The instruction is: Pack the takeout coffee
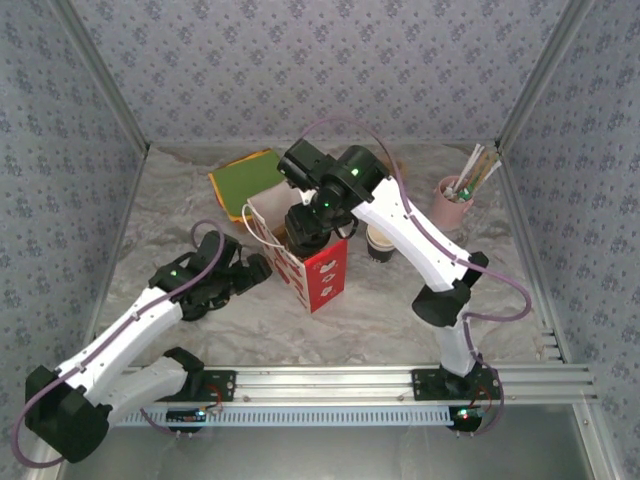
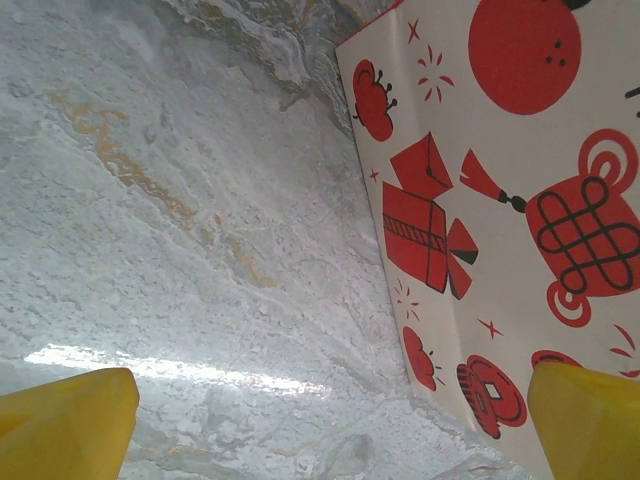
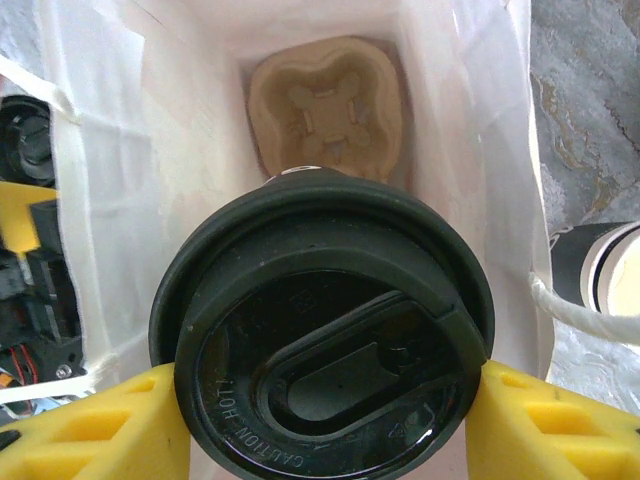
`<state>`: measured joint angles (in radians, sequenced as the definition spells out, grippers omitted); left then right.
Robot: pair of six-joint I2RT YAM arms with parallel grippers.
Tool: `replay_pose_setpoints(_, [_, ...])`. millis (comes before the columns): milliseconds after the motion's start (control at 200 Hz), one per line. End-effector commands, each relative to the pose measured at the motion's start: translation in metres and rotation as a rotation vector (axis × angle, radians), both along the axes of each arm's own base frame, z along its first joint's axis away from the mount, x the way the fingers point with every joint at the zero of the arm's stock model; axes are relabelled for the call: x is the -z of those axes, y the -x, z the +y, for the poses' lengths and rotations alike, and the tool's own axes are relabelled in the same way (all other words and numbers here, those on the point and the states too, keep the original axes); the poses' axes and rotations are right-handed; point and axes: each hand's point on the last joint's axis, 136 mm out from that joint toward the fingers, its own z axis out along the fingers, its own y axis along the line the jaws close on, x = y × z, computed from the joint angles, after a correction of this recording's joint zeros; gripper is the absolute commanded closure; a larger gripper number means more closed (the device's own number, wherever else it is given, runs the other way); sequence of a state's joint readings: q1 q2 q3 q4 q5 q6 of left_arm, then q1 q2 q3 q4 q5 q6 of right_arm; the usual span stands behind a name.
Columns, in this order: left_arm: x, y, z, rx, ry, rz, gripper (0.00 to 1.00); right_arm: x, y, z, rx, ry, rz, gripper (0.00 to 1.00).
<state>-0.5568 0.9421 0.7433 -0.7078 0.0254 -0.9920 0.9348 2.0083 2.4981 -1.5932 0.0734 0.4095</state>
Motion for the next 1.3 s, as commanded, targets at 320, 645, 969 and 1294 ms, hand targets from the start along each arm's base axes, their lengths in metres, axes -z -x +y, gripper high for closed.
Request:
replay_pose_setpoints(320, [0.003, 0.005, 0.01, 0.011, -0.019, 0.015, 0.0, 0.032, 0.003, 0.0, -0.028, 0.104, 0.076, 0.37])
replay_pose_setpoints(645, [0.004, 0.001, 0.013, 0.007, -0.016, 0.015, 0.0, 0.054, 0.007, -0.001, -0.026, 0.162, 0.14, 0.37])
replay_pose_setpoints(969, [0.002, -0.005, 0.014, 0.01, -0.006, 0.012, 0.0, 0.068, 0.009, -0.003, -0.007, 0.183, 0.205, 0.37])
replay_pose_setpoints(1294, [0.004, -0.006, 0.013, 0.012, 0.0, 0.015, 0.0, 0.079, 0.012, -0.006, 0.016, 0.22, 0.241, 0.37])
